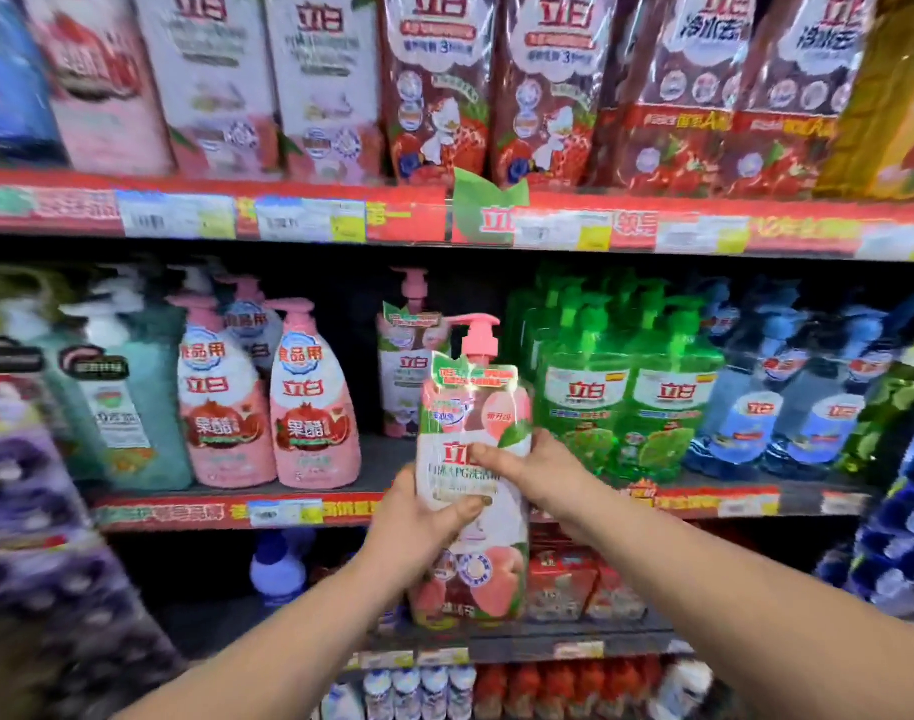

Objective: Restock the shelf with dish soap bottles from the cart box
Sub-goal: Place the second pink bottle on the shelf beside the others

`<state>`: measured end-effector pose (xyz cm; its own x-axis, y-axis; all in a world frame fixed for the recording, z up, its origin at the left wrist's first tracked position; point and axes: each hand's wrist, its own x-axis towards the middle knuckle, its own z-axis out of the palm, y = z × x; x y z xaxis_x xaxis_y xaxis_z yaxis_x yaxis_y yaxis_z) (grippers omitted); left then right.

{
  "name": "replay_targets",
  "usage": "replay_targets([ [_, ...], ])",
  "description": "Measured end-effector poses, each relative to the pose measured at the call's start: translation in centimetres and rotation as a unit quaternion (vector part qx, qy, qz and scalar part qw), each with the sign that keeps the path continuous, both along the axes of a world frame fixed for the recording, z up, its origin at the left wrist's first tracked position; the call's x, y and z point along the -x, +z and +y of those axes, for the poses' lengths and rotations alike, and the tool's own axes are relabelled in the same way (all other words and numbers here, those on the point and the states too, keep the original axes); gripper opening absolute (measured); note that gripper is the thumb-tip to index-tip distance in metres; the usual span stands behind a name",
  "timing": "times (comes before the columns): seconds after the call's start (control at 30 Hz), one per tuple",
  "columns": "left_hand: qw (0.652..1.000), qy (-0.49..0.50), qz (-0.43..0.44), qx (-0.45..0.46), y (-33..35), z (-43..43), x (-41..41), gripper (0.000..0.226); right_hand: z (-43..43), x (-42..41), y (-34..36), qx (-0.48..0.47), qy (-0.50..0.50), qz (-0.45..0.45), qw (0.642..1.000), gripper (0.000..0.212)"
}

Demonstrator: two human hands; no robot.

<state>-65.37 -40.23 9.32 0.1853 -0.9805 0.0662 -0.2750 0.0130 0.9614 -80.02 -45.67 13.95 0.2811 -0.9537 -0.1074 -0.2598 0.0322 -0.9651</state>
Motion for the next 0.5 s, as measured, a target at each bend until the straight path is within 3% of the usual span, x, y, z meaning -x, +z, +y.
replay_targets([
  [0.1, 0.999, 0.025, 0.017, 0.018, 0.7, -2.2, -1.8, 0.059, -2.7, -2.1, 0.7, 0.041, 0.003, 0.006, 0.999, 0.060],
  [0.37, 0.995, 0.069, -0.016, 0.074, 1.3, -9.2, -6.9, 0.053, -9.5, -6.6, 0.6, 0.098, 0.030, -0.020, 0.995, 0.057],
  [0.5, 0.994, 0.079, -0.029, 0.074, 0.0, -11.9, -8.1, 0.056, -11.8, -7.8, -1.1, 0.121, 0.015, 0.015, 0.992, 0.062],
])
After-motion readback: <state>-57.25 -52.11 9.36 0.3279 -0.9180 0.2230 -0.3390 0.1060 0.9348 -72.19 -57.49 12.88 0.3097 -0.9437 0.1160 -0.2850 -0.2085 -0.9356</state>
